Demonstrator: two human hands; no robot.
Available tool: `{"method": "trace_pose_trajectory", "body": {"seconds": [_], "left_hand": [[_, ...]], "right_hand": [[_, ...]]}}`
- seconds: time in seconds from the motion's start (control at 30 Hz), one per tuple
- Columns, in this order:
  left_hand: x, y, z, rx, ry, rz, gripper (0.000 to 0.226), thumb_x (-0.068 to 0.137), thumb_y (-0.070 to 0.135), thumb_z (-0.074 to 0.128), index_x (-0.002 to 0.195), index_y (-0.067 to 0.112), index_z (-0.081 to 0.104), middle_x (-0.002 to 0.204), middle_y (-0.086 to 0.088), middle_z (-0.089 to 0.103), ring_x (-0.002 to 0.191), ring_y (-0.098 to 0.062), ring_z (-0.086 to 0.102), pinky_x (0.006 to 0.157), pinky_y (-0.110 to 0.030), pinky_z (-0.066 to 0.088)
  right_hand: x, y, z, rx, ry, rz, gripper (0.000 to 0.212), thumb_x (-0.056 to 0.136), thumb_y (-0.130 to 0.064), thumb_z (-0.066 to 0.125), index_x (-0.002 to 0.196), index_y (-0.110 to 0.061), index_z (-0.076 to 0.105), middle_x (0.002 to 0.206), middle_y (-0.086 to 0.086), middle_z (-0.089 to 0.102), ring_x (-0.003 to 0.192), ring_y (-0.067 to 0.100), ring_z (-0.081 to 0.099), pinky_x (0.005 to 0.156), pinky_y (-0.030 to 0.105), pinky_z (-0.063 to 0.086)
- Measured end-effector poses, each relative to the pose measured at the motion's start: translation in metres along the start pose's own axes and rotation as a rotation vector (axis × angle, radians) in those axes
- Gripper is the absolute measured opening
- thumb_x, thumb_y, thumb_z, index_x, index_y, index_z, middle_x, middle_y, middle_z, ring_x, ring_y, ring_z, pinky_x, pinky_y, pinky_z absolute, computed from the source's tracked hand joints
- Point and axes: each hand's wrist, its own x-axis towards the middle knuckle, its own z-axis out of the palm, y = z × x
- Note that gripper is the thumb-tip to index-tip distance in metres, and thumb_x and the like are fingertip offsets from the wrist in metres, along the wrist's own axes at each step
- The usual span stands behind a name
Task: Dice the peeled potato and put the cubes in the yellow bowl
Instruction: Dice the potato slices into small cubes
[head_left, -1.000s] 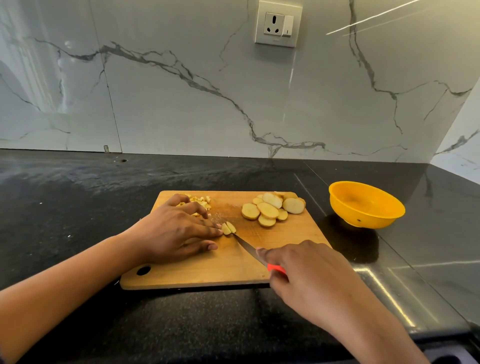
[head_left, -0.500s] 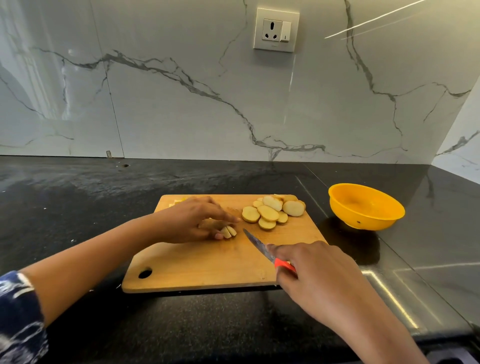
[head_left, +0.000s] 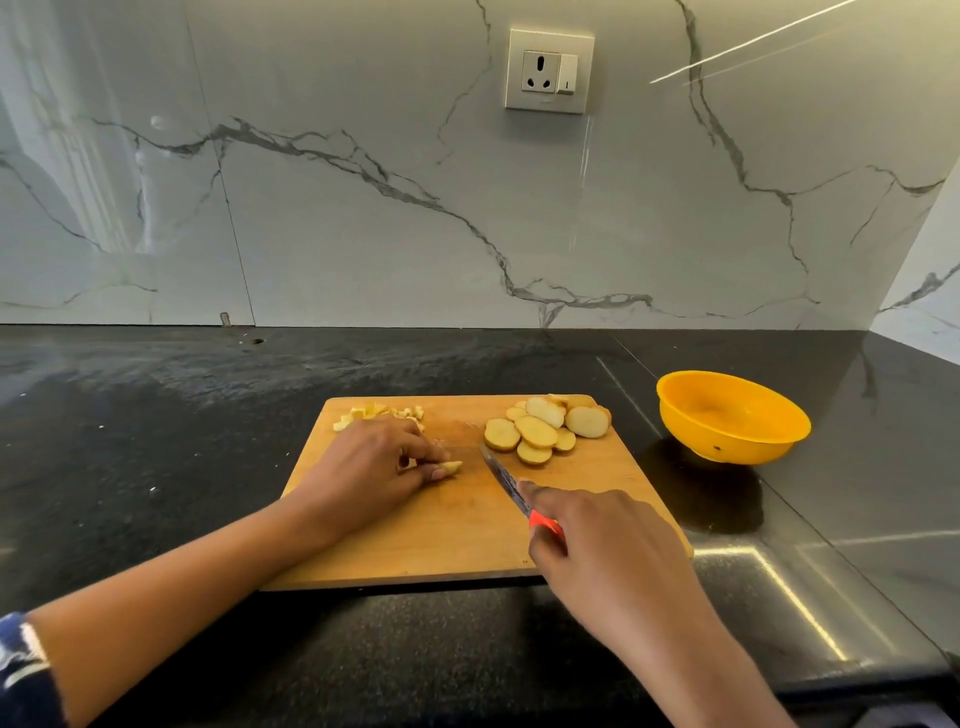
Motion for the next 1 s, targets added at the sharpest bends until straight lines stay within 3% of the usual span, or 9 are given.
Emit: {"method": "trace_pose_trajectory", "body": {"seconds": [0.2, 0.37, 0.63, 0.77, 0.87, 1.0], "left_hand": [[0.000, 0.001, 0.000, 0.022, -0.110, -0.078, 0.033, 0.087, 0.048, 0.056, 0.112, 0.030, 0.069, 0.104, 0.017, 0.058, 0.096, -0.002, 0.051, 0.085, -0.025, 0.045], [0.000, 0.001, -0.005, 0.001, -0.137, -0.132, 0.037, 0.091, 0.042, 0.055, 0.126, 0.031, 0.058, 0.117, 0.015, 0.057, 0.106, -0.004, 0.050, 0.094, -0.022, 0.040], [-0.001, 0.002, -0.004, -0.041, -0.056, -0.139, 0.021, 0.082, 0.039, 0.068, 0.099, 0.029, 0.074, 0.091, 0.023, 0.058, 0.088, 0.000, 0.055, 0.074, -0.015, 0.044], [-0.002, 0.005, -0.002, -0.015, -0.010, -0.129, 0.023, 0.082, 0.042, 0.067, 0.097, 0.028, 0.075, 0.093, 0.019, 0.062, 0.086, -0.002, 0.055, 0.074, -0.023, 0.048], [-0.003, 0.006, 0.000, 0.024, -0.022, -0.114, 0.027, 0.084, 0.047, 0.061, 0.101, 0.029, 0.074, 0.098, 0.017, 0.064, 0.088, -0.001, 0.055, 0.075, -0.024, 0.049], [-0.003, 0.012, -0.001, 0.091, -0.026, -0.111, 0.029, 0.087, 0.048, 0.058, 0.105, 0.031, 0.072, 0.102, 0.016, 0.064, 0.091, -0.003, 0.054, 0.076, -0.025, 0.049]], "right_hand": [[0.000, -0.011, 0.009, 0.027, 0.016, -0.025, 0.050, 0.100, -0.040, 0.038, 0.148, -0.040, 0.025, 0.110, -0.009, 0.063, 0.082, 0.011, 0.047, 0.066, 0.023, 0.038], [0.001, -0.014, 0.014, 0.001, 0.010, -0.008, 0.049, 0.101, -0.038, 0.036, 0.148, -0.038, 0.024, 0.106, -0.006, 0.062, 0.081, 0.012, 0.047, 0.064, 0.025, 0.037], [0.010, -0.018, 0.019, -0.062, -0.030, -0.003, 0.048, 0.100, -0.035, 0.037, 0.148, -0.036, 0.028, 0.107, -0.004, 0.061, 0.095, 0.017, 0.056, 0.065, 0.027, 0.038], [0.011, -0.022, 0.019, -0.063, -0.025, -0.019, 0.048, 0.101, -0.034, 0.037, 0.148, -0.035, 0.028, 0.108, -0.003, 0.062, 0.093, 0.017, 0.055, 0.065, 0.027, 0.038], [0.009, -0.019, 0.016, -0.088, 0.008, 0.011, 0.050, 0.102, -0.034, 0.034, 0.150, -0.034, 0.022, 0.103, -0.004, 0.061, 0.081, 0.015, 0.048, 0.063, 0.027, 0.038], [0.004, -0.022, 0.014, -0.095, 0.012, -0.022, 0.051, 0.102, -0.034, 0.033, 0.150, -0.035, 0.016, 0.095, -0.005, 0.058, 0.080, 0.015, 0.051, 0.062, 0.028, 0.040]]}}
